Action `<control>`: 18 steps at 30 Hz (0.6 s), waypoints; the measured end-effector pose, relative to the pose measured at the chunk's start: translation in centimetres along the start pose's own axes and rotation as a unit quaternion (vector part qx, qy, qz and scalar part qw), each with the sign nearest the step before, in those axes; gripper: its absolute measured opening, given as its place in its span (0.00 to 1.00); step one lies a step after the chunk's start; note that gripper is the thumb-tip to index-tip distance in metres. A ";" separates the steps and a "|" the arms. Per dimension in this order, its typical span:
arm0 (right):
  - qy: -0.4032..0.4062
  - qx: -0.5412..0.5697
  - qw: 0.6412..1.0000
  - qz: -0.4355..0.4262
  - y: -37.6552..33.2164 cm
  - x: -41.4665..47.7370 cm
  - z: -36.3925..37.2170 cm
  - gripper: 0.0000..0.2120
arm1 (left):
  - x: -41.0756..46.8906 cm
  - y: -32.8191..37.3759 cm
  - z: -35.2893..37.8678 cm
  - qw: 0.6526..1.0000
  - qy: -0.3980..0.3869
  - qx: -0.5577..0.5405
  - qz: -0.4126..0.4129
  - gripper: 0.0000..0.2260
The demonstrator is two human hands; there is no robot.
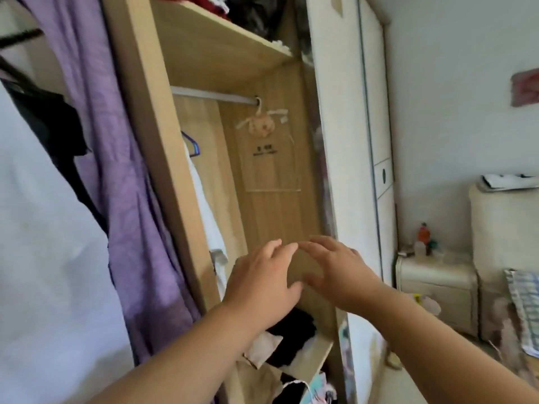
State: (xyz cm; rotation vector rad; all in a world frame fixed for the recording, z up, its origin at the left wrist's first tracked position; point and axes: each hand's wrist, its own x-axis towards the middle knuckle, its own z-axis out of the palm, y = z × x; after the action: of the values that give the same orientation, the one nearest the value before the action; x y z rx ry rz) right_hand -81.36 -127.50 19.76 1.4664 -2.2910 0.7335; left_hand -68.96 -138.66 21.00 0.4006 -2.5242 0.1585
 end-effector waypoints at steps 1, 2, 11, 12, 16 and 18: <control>0.010 0.008 1.000 -0.020 -0.7 1.9 -0.2 0.30 | 0.8 -0.8 -0.8 1.000 0.023 0.012 -0.011 0.30; 0.020 0.016 0.999 -0.039 -1.2 3.8 -0.5 0.30 | 1.5 -1.6 -1.7 0.998 0.045 0.027 -0.019 0.30; 0.069 0.158 0.960 -0.219 -3.8 19.2 -2.4 0.29 | 8.5 -5.9 -11.0 0.939 0.242 0.229 -0.081 0.24; 0.067 0.171 0.955 -0.233 -4.0 20.9 -2.5 0.29 | 9.2 -6.4 -12.0 0.930 0.255 0.251 -0.087 0.24; 0.052 0.219 0.936 -0.271 -4.8 26.9 -2.9 0.29 | 11.8 -7.9 -15.8 0.891 0.294 0.314 -0.146 0.28; 0.041 0.238 0.930 -0.277 -5.5 29.7 -3.0 0.29 | 13.0 -8.4 -17.0 0.878 0.309 0.323 -0.173 0.32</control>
State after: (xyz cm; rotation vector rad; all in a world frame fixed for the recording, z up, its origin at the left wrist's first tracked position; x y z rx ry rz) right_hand -88.85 -149.71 39.08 2.1124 -1.5561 1.1807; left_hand -67.61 -146.52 42.60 0.8900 -1.6775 0.8533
